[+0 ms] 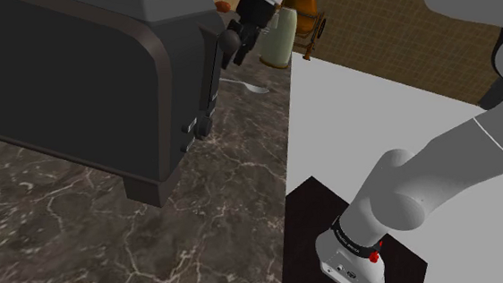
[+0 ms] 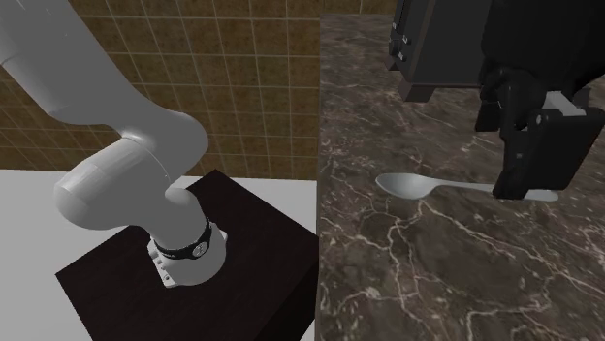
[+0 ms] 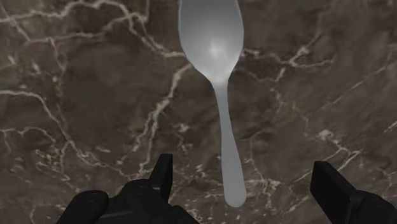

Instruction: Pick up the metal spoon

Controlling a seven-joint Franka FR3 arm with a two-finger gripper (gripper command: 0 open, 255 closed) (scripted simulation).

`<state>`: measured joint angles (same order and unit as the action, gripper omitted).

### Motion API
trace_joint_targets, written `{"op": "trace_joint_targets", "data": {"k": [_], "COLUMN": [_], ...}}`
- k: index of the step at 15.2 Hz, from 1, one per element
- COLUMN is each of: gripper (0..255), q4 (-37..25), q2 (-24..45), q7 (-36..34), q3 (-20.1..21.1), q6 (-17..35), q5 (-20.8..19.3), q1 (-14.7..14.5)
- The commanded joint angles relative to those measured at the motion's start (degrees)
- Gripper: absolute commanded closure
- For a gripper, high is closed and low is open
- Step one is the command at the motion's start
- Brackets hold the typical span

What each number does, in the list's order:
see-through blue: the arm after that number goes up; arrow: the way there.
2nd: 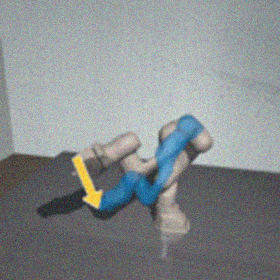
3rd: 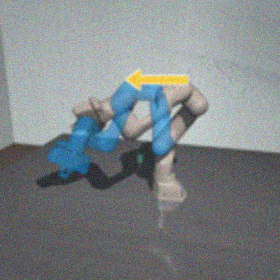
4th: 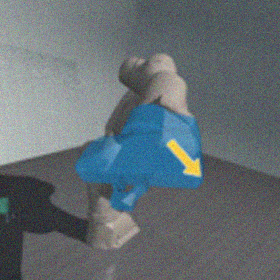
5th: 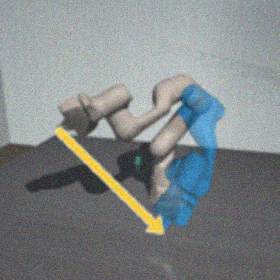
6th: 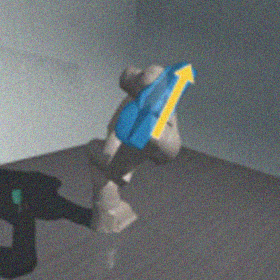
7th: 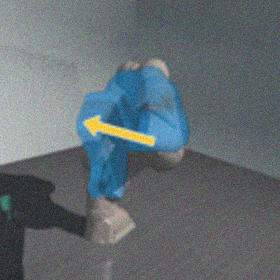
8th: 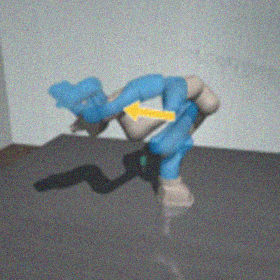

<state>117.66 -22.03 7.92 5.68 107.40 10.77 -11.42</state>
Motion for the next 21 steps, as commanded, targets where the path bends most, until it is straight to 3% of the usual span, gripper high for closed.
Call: {"op": "trace_joint_targets", "data": {"k": [1, 8, 9, 18, 21], "gripper": [0, 0, 255, 255, 255], "q4": [0.99, 4.72, 4.78, 4.72, 2.3], "q2": [0.2, -0.05, -0.05, -0.05, 0.09], "q7": [0.25, 0.77, 0.75, 0.77, 0.43], "q3": [0.11, 0.25, 0.26, 0.25, 0.16], "q6": [1.43, 4.88, 4.93, 4.88, 2.62], "q5": [0.16, 0.44, 0.45, 0.44, 0.26], "q1": [-0.11, -0.2, -0.2, -0.2, -0.14]}}
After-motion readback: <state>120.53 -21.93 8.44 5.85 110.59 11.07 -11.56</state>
